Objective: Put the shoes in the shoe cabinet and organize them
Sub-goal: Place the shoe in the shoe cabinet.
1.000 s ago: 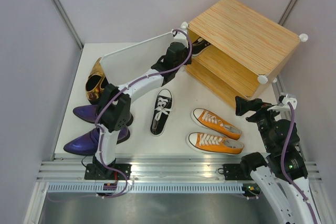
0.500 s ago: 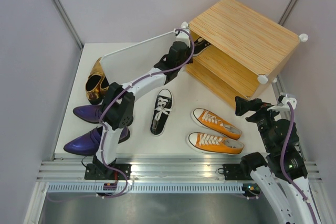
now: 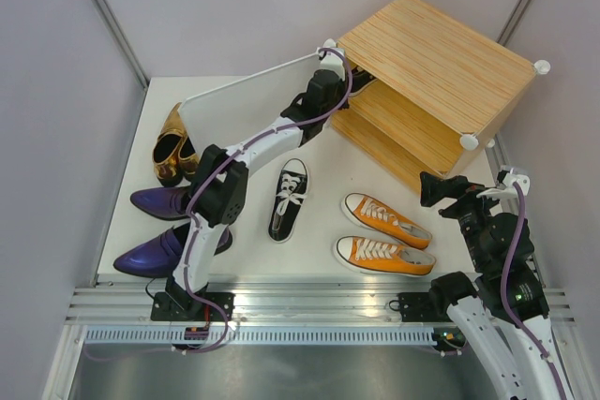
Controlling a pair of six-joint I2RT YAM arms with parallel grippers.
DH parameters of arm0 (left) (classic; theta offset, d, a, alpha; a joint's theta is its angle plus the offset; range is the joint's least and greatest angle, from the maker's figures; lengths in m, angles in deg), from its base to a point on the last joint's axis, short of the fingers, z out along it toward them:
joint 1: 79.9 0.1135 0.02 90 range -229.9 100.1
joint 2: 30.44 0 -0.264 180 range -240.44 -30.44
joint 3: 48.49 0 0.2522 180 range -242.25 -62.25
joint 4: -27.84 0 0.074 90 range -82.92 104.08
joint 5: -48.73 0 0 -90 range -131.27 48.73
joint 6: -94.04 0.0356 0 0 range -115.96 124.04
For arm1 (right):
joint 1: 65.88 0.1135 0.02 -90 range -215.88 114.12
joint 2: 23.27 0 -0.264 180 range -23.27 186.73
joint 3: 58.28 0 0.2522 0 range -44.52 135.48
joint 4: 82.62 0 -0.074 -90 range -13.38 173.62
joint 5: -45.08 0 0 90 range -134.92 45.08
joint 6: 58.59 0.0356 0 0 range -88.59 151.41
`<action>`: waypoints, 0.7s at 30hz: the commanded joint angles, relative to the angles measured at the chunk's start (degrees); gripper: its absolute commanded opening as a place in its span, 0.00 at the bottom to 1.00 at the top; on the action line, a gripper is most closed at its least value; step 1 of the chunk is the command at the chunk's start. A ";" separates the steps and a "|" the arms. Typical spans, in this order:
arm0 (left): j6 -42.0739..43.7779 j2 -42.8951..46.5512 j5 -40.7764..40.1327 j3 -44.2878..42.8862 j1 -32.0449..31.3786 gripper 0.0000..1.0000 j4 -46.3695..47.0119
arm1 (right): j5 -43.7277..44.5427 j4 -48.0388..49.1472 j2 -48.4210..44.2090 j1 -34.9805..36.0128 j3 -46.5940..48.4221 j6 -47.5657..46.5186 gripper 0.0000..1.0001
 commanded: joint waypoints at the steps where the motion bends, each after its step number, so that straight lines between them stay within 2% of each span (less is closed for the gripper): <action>1: 1.47 -1.45 2.02 -3.75 0.11 0.30 2.39 | 0.89 1.98 0.16 0.26 0.00 -0.72 0.98; 4: 1.56 -1.28 1.76 -3.31 0.11 0.30 2.13 | 0.98 1.98 0.16 0.17 0.00 -0.64 0.98; 6: 1.38 -0.32 1.67 -2.17 0.11 0.35 2.13 | 0.80 1.98 0.07 0.34 0.00 -0.72 0.98; 7: 1.12 0.99 2.28 -0.51 0.11 0.43 2.22 | 0.89 1.98 0.16 0.26 0.00 -0.55 0.98; 11: -1.07 6.71 7.19 4.58 -0.06 0.60 3.36 | 0.80 1.98 -0.02 0.26 0.08 -0.55 0.98; 16: -2.40 15.84 9.67 12.75 -0.24 0.63 4.24 | 1.07 1.98 -0.54 0.26 -0.44 -0.81 0.98; 21: -3.89 30.67 8.35 23.12 -0.41 0.65 0.48 | 0.98 1.72 -1.69 0.26 -0.71 -0.72 0.98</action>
